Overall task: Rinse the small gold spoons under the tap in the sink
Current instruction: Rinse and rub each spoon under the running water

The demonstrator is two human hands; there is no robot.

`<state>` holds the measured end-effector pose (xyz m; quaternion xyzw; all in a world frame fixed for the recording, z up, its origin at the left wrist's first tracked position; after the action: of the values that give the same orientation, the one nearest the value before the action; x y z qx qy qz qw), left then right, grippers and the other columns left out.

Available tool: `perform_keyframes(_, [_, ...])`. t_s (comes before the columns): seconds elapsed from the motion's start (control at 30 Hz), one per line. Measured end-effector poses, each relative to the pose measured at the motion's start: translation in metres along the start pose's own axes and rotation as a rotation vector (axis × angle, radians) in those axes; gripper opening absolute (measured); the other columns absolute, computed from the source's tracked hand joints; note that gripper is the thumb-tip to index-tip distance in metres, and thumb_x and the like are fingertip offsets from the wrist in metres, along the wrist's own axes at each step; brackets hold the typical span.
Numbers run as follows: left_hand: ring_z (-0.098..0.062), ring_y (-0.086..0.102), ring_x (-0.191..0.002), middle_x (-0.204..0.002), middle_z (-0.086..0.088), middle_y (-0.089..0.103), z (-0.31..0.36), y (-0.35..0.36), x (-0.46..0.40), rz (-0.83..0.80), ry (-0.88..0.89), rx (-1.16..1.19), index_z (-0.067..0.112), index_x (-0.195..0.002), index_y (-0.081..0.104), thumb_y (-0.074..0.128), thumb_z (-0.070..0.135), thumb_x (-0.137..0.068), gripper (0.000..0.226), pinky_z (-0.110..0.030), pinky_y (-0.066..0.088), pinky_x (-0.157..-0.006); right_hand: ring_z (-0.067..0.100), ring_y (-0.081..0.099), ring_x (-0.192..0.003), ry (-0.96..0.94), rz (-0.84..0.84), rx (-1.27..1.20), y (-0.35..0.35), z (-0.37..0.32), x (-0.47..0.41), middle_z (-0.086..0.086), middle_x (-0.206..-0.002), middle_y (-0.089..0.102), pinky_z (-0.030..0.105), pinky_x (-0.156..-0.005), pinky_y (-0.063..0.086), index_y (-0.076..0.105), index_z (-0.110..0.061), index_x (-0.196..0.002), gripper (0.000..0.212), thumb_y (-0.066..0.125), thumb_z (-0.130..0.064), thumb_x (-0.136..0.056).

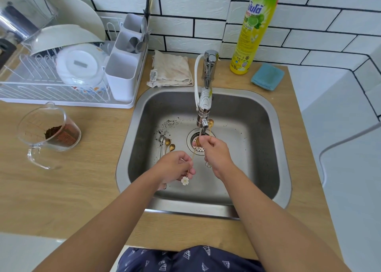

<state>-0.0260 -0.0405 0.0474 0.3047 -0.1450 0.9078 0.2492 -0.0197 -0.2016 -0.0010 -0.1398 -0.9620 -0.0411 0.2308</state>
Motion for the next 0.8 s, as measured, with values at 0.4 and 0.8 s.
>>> perform_keyframes(0.4, [-0.019, 0.072, -0.072, -0.09, -0.01, 0.07, -0.001, -0.001, 0.004, -0.052, -0.023, 0.007, 0.005, -0.106, 0.057, 0.053, 0.015, -0.102, 0.012, -0.024, 0.05, -0.055, 0.007, 0.027, -0.043, 0.121, -0.229, -0.122, 0.001, -0.004, 0.0, 0.001, -0.108, 0.08, 0.02, -0.044, 0.033, 0.067, -0.014, -0.114, 0.015, 0.056, -0.021, -0.106])
perform_keyframes(0.8, [-0.021, 0.072, -0.07, -0.086, -0.008, 0.07, -0.006, -0.002, -0.001, -0.079, 0.003, 0.048, 0.01, -0.098, 0.057, 0.053, 0.014, -0.101, 0.007, -0.026, 0.052, -0.055, 0.001, 0.042, -0.04, 0.006, -0.117, -0.001, 0.004, -0.003, 0.002, 0.0, -0.092, 0.082, 0.021, -0.052, 0.033, 0.073, -0.018, -0.103, 0.018, 0.061, -0.031, -0.102])
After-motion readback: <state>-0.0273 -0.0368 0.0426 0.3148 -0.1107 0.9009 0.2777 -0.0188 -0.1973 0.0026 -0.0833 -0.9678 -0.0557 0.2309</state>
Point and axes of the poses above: each hand's wrist, its own x-axis away from the middle knuckle, its own y-axis out of the palm, z = x × y, the point moved 1 cm from there along -x, towards the middle knuckle
